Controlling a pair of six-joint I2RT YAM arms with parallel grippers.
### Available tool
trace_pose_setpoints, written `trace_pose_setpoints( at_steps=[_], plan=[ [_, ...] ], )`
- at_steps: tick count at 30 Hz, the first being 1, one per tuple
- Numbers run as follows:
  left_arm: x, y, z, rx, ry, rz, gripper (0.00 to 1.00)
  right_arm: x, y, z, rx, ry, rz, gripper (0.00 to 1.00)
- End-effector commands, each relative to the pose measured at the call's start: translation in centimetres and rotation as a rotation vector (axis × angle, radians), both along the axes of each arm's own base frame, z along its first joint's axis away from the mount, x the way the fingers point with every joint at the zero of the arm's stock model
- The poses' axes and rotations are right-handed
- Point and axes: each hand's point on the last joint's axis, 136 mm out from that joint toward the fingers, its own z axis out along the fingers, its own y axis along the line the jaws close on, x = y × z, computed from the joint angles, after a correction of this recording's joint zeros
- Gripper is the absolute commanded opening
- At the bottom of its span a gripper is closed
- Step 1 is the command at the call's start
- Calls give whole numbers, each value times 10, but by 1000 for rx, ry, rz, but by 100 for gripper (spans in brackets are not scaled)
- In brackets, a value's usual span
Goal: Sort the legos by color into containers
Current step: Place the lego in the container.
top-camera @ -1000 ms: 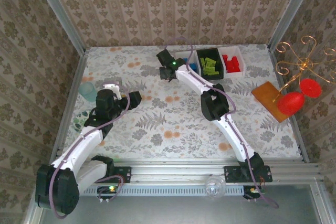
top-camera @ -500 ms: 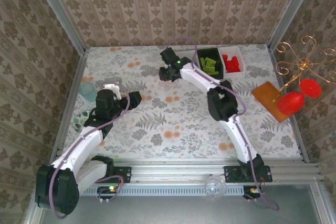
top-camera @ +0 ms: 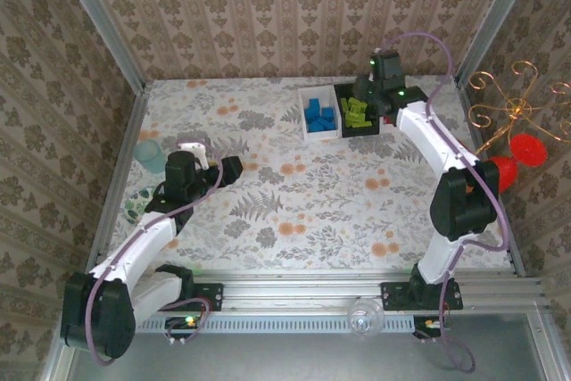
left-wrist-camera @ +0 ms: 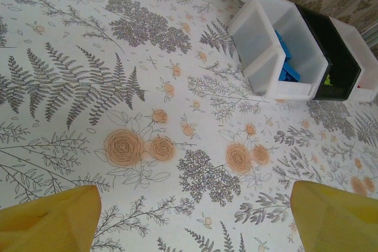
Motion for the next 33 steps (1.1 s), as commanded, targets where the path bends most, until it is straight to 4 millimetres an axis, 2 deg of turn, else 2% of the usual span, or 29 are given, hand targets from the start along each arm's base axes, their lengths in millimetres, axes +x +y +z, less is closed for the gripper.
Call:
trace_pose_setpoints(
  at_steps=[1, 5, 8, 11, 15, 17, 19, 21, 25, 28, 31, 32, 33],
  plan=[
    [2, -10, 10, -24, -20, -32, 85, 4, -45, -37, -88, 88, -111, 39],
    [2, -16, 12, -13, -22, -46, 85, 21, -84, -68, -103, 150, -193, 39],
    [3, -19, 13, -4, -22, -51, 85, 33, -94, -88, -118, 193, -204, 40],
    [4, -19, 11, 3, -20, -48, 85, 41, -99, -97, -160, 227, -211, 49],
    [6, -18, 8, 18, -16, -40, 85, 45, -96, -78, -180, 197, -192, 62],
    [8, -16, 6, 36, -15, -33, 85, 41, -84, -64, -182, 177, -159, 64],
    [11, -8, 3, 65, -11, -10, 85, 31, -64, -42, -199, 142, -112, 66],
    [17, 5, 1, 96, -17, 41, 85, 12, -39, -23, -232, 99, -60, 68],
    [32, 41, 6, 153, -58, 172, 88, -36, -8, -9, -294, 29, 5, 74],
    [43, 73, 19, 221, -126, 291, 92, -71, -10, -12, -302, -12, -4, 81],
    [51, 106, 33, 301, -192, 413, 99, -99, -31, -21, -356, -54, -68, 92],
    [52, 115, 37, 320, -213, 446, 100, -107, -39, -29, -377, -57, -87, 96],
    [53, 122, 38, 337, -229, 472, 100, -116, -45, -25, -382, -90, -101, 99]
  ],
)
